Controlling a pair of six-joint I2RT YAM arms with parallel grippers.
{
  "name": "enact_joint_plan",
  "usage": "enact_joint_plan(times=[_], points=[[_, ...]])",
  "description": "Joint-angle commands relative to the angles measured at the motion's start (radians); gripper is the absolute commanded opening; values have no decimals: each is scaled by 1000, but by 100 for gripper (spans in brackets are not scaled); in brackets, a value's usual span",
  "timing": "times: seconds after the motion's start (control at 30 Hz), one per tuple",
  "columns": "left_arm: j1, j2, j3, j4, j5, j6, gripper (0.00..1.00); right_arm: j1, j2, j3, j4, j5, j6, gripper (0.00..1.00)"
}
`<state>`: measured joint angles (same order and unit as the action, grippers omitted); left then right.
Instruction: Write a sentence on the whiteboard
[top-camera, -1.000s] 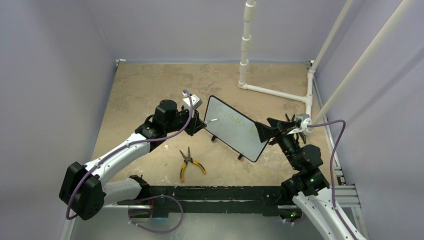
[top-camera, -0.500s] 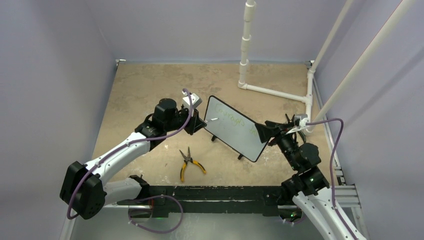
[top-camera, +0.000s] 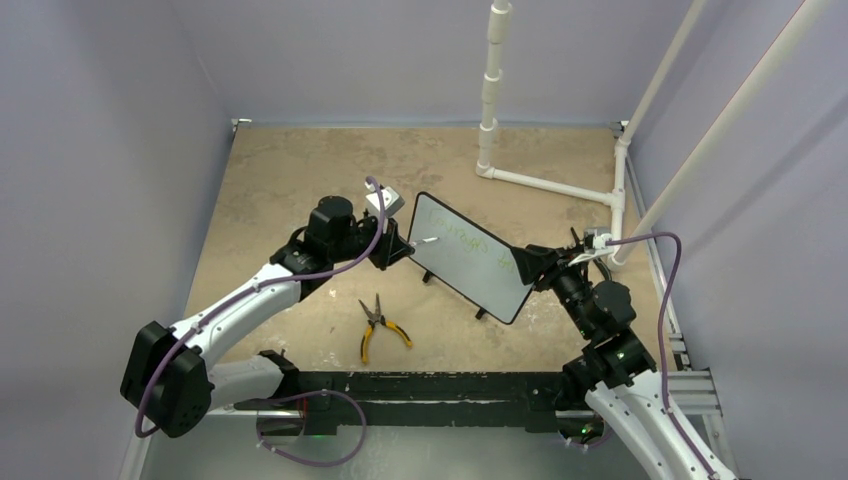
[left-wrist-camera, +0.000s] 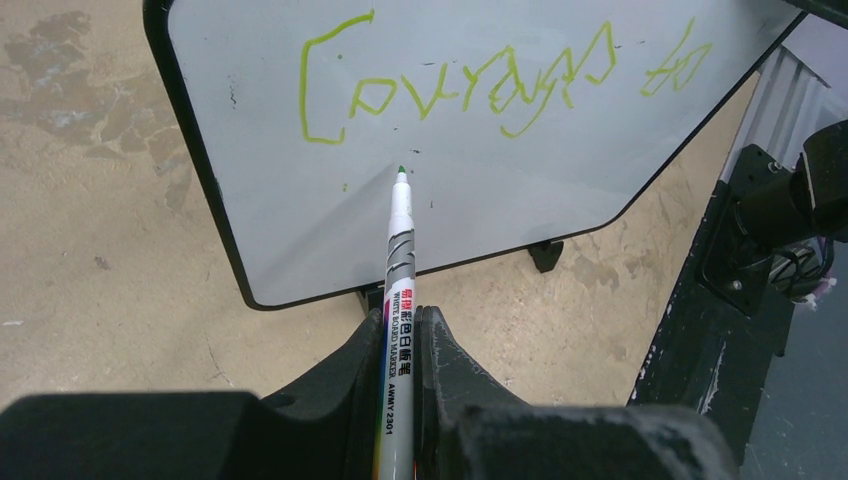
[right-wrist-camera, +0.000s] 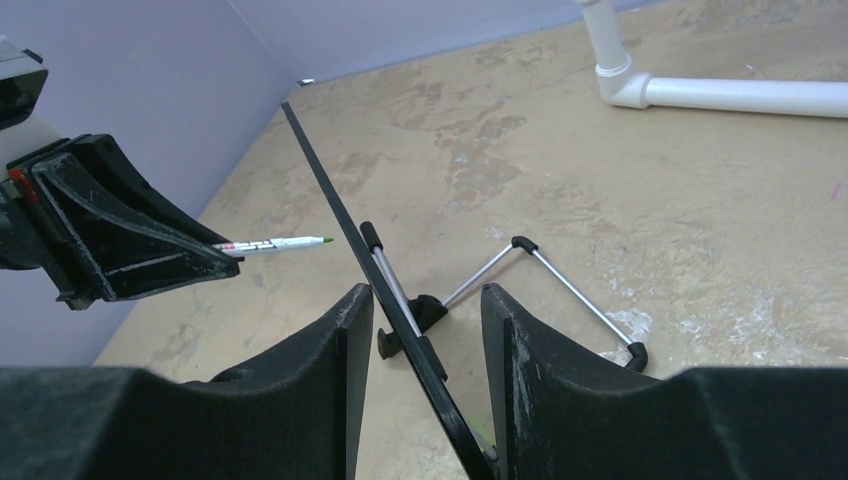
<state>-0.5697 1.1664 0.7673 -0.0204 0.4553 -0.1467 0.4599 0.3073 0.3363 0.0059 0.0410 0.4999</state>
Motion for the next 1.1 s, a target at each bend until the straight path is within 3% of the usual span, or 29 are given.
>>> enact_joint_plan(times=[0.0,1.07], points=[[5,16,38,48,-36,-30,0,4,-11,15,16,16,9,45],[7,50,28,51,-122,-66,0,4,-28,15,14,24,3,42]])
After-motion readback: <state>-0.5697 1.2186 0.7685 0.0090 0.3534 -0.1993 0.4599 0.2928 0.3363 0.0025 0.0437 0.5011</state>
